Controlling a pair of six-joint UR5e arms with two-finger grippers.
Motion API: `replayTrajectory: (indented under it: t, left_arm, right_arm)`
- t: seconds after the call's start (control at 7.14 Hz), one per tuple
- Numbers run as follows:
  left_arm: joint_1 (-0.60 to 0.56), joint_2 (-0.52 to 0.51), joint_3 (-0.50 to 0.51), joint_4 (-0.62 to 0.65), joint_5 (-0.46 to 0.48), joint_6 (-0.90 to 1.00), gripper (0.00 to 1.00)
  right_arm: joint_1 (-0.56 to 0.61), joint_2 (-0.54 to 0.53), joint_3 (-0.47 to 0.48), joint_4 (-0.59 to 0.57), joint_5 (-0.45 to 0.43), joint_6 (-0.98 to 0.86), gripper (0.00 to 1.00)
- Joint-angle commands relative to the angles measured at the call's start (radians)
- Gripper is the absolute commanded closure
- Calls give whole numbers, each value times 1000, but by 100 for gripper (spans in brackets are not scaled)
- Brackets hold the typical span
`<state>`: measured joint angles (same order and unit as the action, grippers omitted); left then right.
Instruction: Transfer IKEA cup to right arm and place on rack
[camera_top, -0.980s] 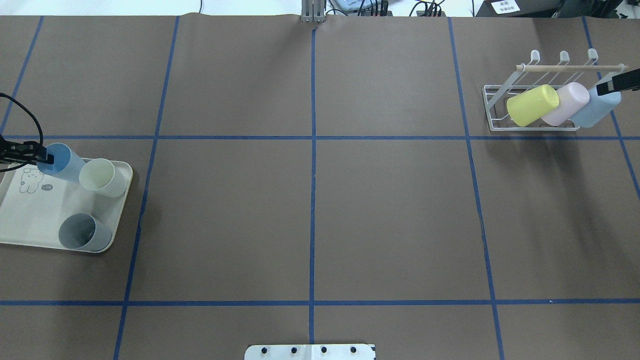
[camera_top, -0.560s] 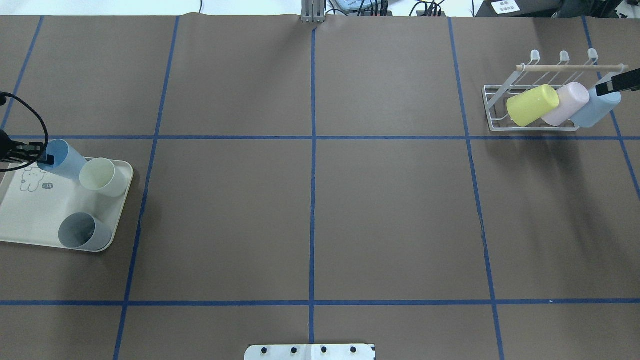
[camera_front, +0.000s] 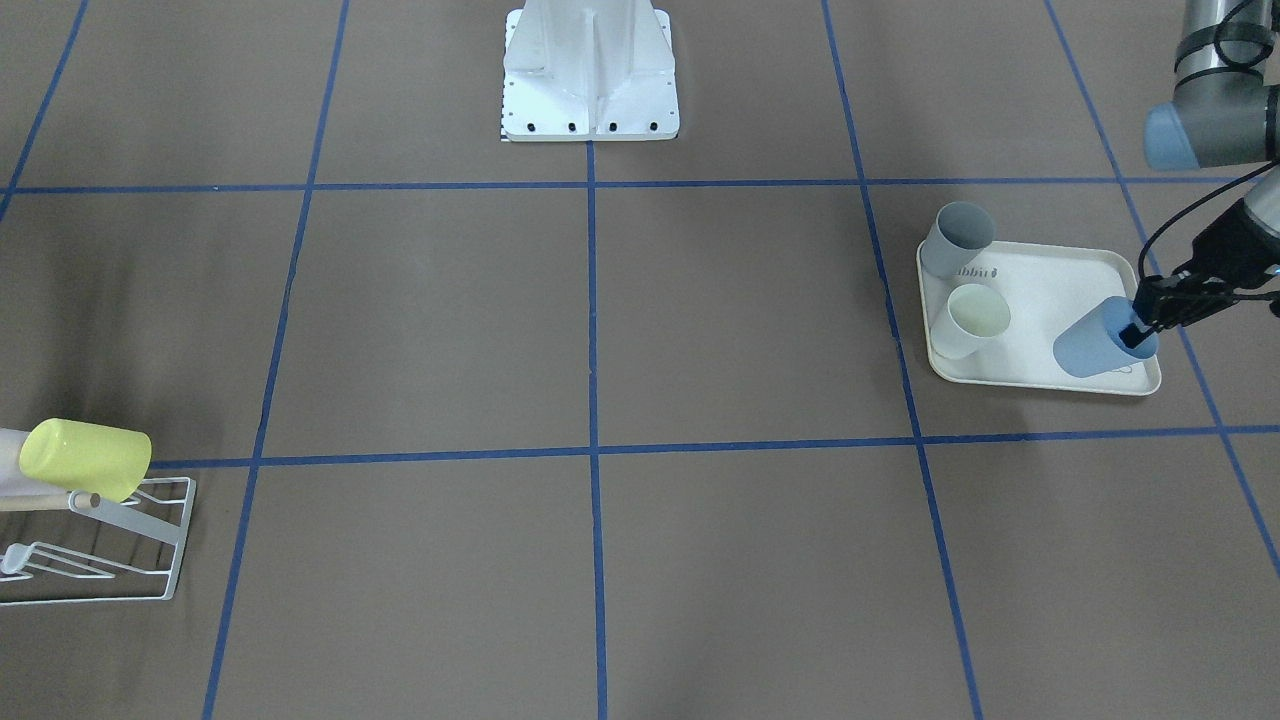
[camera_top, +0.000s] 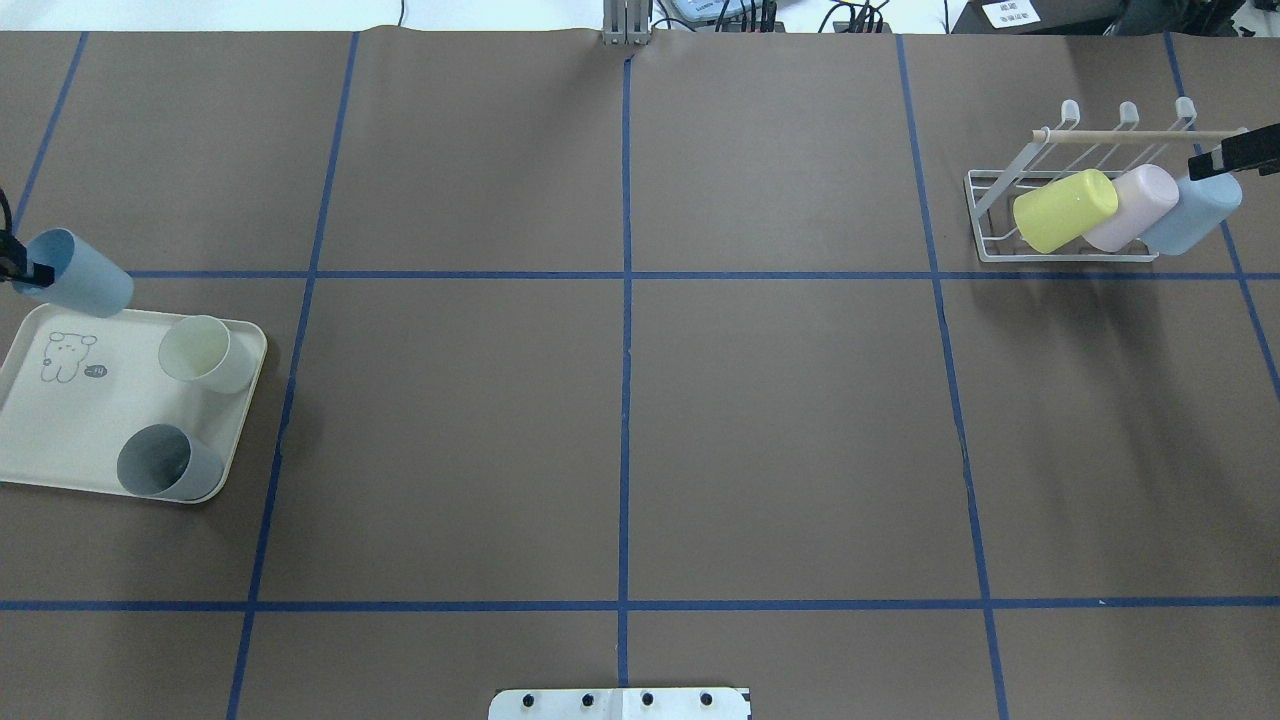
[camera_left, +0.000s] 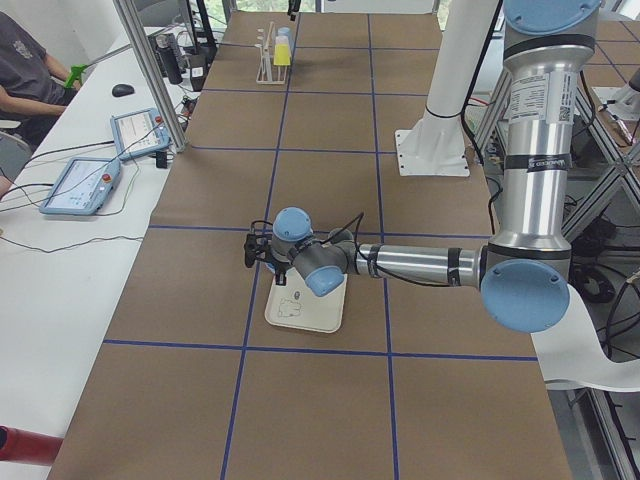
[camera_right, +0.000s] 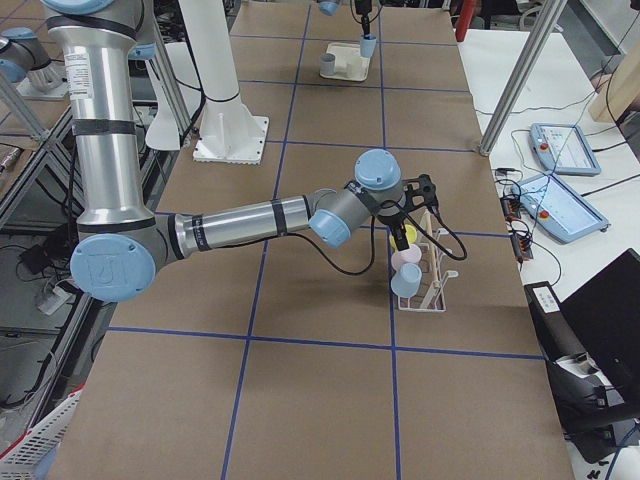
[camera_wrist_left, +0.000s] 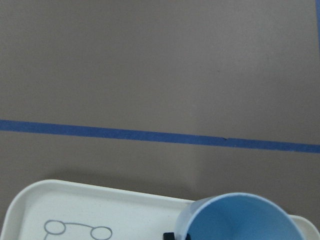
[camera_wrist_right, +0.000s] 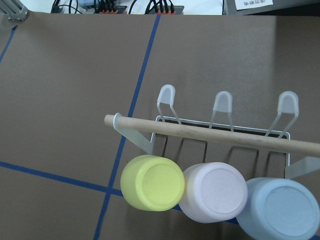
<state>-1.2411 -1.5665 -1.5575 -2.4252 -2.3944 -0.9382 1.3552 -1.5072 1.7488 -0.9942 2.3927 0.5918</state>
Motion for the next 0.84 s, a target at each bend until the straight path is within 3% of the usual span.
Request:
replayTrajectory:
  t: [0.0, 0.14, 0.56, 0.7]
  left_arm:
    - [-43, -22, -56, -12, -78, -154, 100]
    - [-38, -77, -96, -14, -81, -312, 100]
    - [112, -243, -131, -35, -78, -550, 100]
    - [171, -310, -130, -35, -78, -686, 100]
  right_arm:
    - [-10, 1, 56, 2, 40, 145, 2]
    - [-28, 4, 90, 31, 54, 249, 2]
    - [-151, 13, 89, 387, 36, 718, 2]
    - [-166, 31, 93, 443, 36, 805, 2]
